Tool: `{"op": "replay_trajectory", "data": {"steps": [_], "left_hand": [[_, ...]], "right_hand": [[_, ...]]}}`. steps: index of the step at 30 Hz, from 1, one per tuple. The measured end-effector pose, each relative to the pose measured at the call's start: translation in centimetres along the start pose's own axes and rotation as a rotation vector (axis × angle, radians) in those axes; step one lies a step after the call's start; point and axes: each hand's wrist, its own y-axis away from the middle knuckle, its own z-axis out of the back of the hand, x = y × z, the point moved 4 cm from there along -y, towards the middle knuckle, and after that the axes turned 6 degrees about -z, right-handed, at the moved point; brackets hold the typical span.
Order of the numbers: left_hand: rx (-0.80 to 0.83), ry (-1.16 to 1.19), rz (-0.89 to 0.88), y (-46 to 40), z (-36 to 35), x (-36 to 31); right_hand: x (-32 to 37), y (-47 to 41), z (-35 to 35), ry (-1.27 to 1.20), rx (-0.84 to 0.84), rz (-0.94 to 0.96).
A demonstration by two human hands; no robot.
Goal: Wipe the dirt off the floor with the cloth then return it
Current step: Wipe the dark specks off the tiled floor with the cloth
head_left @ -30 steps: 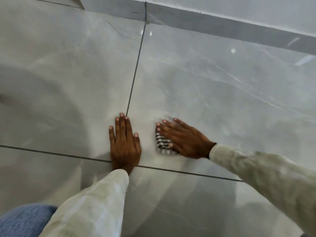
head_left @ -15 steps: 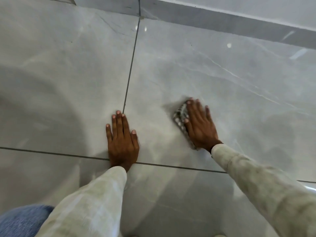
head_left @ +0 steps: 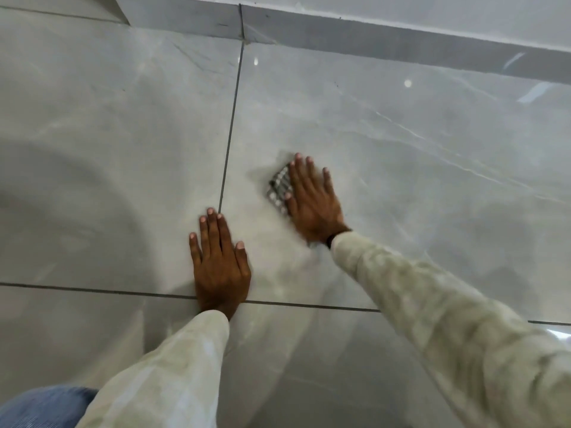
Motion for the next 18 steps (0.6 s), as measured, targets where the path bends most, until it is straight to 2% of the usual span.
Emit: {"op": "replay_trajectory", "data": {"steps": [2,5,7,9,11,13,15,17,18], "left_hand": [[0.006,-0.006,-0.003,-0.1,-0.2,0.1],[0.019,-0.01,0.009,-0.2,-0.5,0.1],[0.022,-0.02,0.011,-0.1,-0.5,0.0],[0.023,-0.026,0.011,-0.1,-0.4,0.0],[0.02,-0.022,0.004,0.0,-0.3,0.0],[0.017,-0.016,0.002,0.0,-0.3,0.1],[0.02,-0.014,0.006,0.0,-0.3,0.1],[0.027,-0.003,0.007,-0.1,-0.4,0.2],[0.032,-0.002,0.006,-0.1,-0.4,0.2]], "right_hand": [[-3.9,-2.4,0.6,0.006,0.007,-0.127],[-9.2,-0.8,0.9,-0.04,-0.026,-0.318],[-9.1,1.7,0.4,-0.054,-0.057,-0.421],[-6.0,3.2,-0.3,-0.071,-0.067,-0.454],[-1.7,4.6,-0.9,-0.075,-0.043,-0.34],[2.0,7.0,-1.9,-0.052,-0.012,-0.081],[1.4,9.9,-2.4,-0.007,0.012,0.158],[-2.7,11.8,-2.3,0.021,0.027,0.197],[-5.5,12.3,-2.0,0.021,0.038,0.106]]}}
